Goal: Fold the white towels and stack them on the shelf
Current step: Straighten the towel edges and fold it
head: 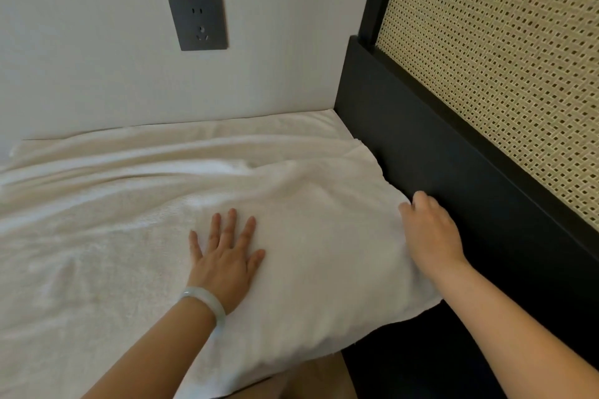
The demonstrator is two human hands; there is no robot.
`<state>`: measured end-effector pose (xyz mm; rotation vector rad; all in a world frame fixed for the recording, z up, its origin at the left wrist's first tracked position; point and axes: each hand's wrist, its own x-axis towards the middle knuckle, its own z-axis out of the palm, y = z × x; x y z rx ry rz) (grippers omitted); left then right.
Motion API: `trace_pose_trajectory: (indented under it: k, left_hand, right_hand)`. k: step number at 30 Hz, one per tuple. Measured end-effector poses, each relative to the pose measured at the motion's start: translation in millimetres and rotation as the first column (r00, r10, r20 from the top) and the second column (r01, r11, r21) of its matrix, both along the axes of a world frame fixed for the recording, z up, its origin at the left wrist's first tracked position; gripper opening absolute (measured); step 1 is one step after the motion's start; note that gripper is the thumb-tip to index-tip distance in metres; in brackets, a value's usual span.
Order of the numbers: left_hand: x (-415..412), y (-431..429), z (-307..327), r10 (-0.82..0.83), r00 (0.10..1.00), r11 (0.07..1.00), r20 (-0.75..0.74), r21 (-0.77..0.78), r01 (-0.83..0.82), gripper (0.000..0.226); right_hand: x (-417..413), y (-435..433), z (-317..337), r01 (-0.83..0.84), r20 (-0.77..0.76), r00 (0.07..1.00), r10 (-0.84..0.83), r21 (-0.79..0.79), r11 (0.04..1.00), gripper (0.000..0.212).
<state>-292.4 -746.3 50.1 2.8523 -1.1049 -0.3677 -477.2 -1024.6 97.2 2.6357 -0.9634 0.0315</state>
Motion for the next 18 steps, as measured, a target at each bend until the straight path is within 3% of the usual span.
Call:
trace_pose_trajectory:
  k: [2,4,6,7,8,10,14,16,18]
  left_hand:
    - [-0.1,0.6,-0.8,0.004,1.0,1.0,-0.014,0.016,-0.004,0.065]
    - [-0.1,1.0,-1.3,0.003,1.0,1.0,-0.015,0.018,-0.002,0.065]
    - [-1.5,1.9,-0.8,-0.006,1.0,1.0,-0.016,0.008,0.006,0.064]
    - [-2.4,2.8,-0.2,-0.015,1.0,1.0,-0.018,0.0,0.015,0.064]
    - [-2.7,4.4,0.8,-0.024,0.999,1.0,-0.021,-0.002,0.024,0.063]
    - [-1.3,10.8,2.6,-0.025,0.999,1.0,-0.029,0.008,0.025,0.063]
    - [13.4,45.5,4.3,0.134,0.991,0.99,-0.031,0.037,-0.133,0.065]
    - [20.9,68.6,4.4,0.248,0.968,0.968,-0.041,0.049,-0.246,0.066]
    - [24.7,88.8,5.4,0.339,0.94,0.939,-0.042,0.068,-0.336,0.069]
  right_hand:
    - [-2.5,2.6,-4.3,-0.007,-0.124,0.992,0.004,-0.031,0.999,0.023]
    - [1.6,11.6,-8.9,-0.025,-0.059,0.998,0.024,-0.01,1.0,0.029]
    - [9.8,23.7,-17.0,-0.123,0.132,0.986,0.105,0.141,0.982,0.034]
    - [14.7,29.9,-21.5,-0.186,0.158,0.976,0.148,0.265,0.946,0.043]
    - [18.2,34.4,-26.4,-0.215,0.129,0.975,0.179,0.375,0.902,0.052]
    - [21.7,35.4,-34.8,-0.114,0.026,0.993,0.118,0.522,0.845,0.06]
    - [34.8,32.7,-34.3,0.139,-0.13,0.988,-0.089,0.449,0.882,0.07]
    - [50.2,46.7,-30.9,0.092,-0.078,0.995,-0.066,0.41,0.907,0.078]
    - [70.4,71.1,-32.3,-0.054,-0.017,0.998,0.067,0.412,0.91,0.083]
